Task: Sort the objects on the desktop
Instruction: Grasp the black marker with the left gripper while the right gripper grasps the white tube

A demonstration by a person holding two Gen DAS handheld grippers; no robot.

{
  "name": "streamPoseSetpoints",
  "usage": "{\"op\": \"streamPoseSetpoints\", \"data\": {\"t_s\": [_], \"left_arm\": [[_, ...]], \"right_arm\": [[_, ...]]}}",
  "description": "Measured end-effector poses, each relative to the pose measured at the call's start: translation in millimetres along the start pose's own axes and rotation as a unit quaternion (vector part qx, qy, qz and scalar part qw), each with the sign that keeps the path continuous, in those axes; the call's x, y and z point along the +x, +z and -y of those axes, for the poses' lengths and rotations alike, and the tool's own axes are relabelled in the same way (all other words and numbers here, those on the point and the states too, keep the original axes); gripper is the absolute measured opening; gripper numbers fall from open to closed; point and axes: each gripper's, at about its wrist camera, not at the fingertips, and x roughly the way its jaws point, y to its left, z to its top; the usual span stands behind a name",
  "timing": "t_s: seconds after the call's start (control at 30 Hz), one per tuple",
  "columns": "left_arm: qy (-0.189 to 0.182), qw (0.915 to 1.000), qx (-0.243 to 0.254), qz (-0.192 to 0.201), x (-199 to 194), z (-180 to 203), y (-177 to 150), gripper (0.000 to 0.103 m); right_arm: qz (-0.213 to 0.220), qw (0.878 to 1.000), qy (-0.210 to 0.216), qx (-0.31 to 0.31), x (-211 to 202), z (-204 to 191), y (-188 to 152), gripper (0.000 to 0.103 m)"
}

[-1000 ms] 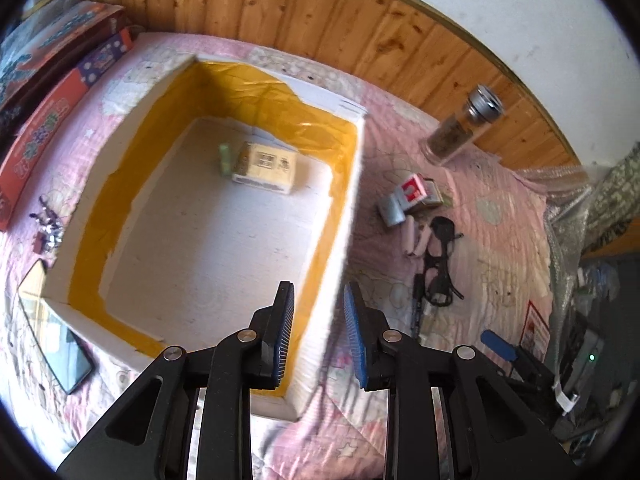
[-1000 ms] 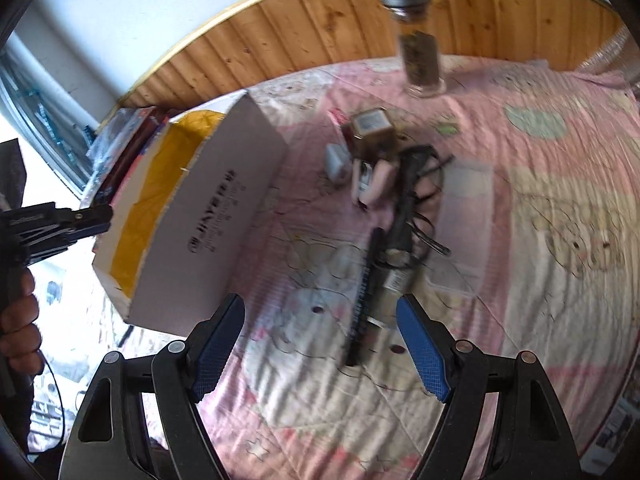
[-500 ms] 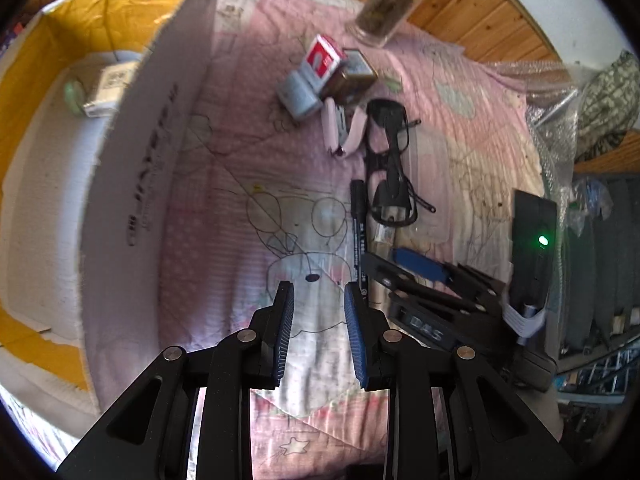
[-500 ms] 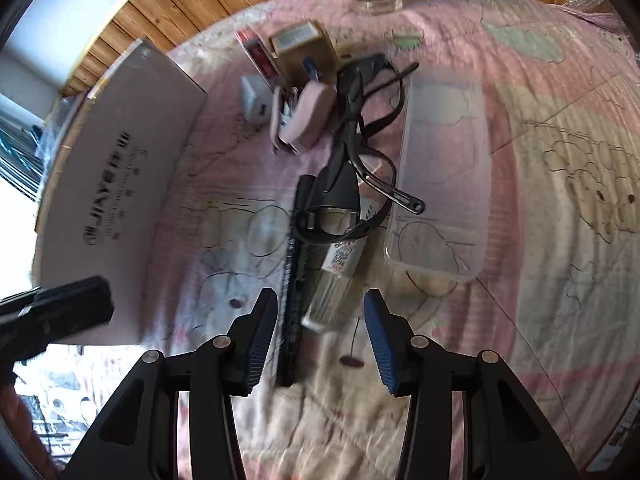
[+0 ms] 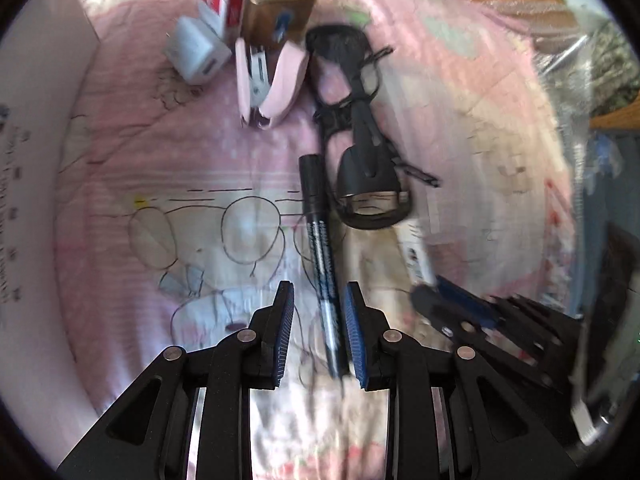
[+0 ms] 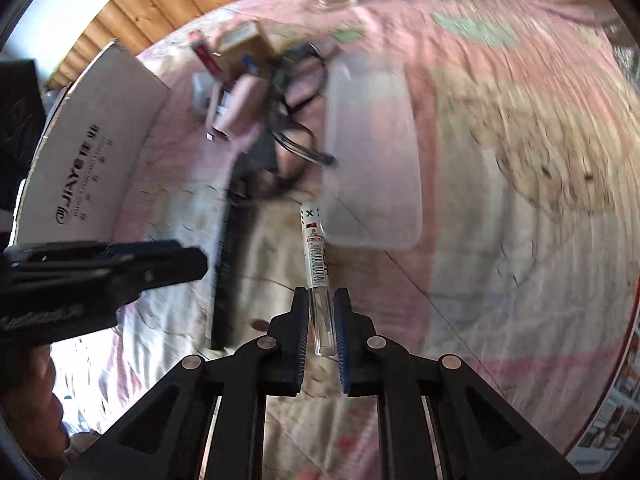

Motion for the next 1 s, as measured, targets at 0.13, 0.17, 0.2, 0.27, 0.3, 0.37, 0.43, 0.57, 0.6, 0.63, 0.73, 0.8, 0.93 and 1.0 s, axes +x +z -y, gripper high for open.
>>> {"op": "streamPoseSetpoints", "data": {"t_s": [0.13,0.17,0.2,0.27,0.3,0.37,0.43,0.57,0.6,0.63,0.73,0.8,0.93,1.0], "left_arm": [[0.015,0.9996,0.012,0.020,5.2,6.0,0.7,0.026],[0.010,0.9997,0.006,0.022,5.6,3.6,0.9,0.019],[0.010,0.9997,0.005,0.023,6.4,0.6,1.9,0.015],[-0.012,0.9997,-0.005,0.020,7.2,-8.3,2.9,0.014],[-0.022,0.9995,-0.009,0.019,7.2,-12.3,2.5,0.013],[-0.024,0.9994,-0.012,0.020,4.4,-14.2,0.1,0.013],[-0.022,0.9994,-0.018,0.020,1.9,-15.2,-5.6,0.013],[-0.018,0.9992,-0.021,0.029,-14.8,-24.6,-26.6,0.013],[-0.019,0.9990,-0.023,0.032,-19.8,-27.9,-30.9,0.013],[-0.019,0.9989,-0.025,0.036,-24.5,-30.7,-34.7,0.013],[-0.010,0.9981,-0.031,0.052,-38.9,-39.6,-44.6,0.013],[-0.008,0.9972,-0.037,0.064,-46.9,-43.2,-48.8,0.013],[0.004,0.9947,-0.047,0.091,-66.0,-50.5,-55.6,0.013],[0.012,0.9931,-0.051,0.105,-76.9,-54.3,-58.7,0.013]], "right_arm": [[0.016,1.000,0.009,-0.012,5.7,3.2,-1.1,0.016],[0.025,0.999,0.010,-0.021,6.3,2.6,-0.9,0.016],[0.035,0.999,0.016,-0.026,6.4,3.6,-1.6,0.016],[0.054,0.997,0.032,-0.041,6.7,7.6,-4.7,0.016],[0.058,0.997,0.039,-0.044,6.6,10.3,-5.8,0.014],[0.057,0.997,0.044,-0.040,6.4,15.5,-6.3,0.011],[0.050,0.997,0.042,-0.040,5.3,15.8,-6.0,0.012],[0.043,0.997,0.047,-0.038,-6.0,7.7,-15.9,0.012],[0.042,0.997,0.049,-0.040,-9.1,4.5,-21.1,0.012],[0.039,0.997,0.053,-0.043,-9.8,-6.7,-25.2,0.012],[0.035,0.996,0.061,-0.048,-15.0,-19.5,-31.9,0.012],[0.033,0.996,0.065,-0.052,-16.4,-30.3,-34.4,0.012],[0.043,0.994,0.067,-0.077,-28.9,-48.4,-35.7,0.012],[0.051,0.992,0.065,-0.094,-37.8,-59.8,-36.4,0.012]]}}
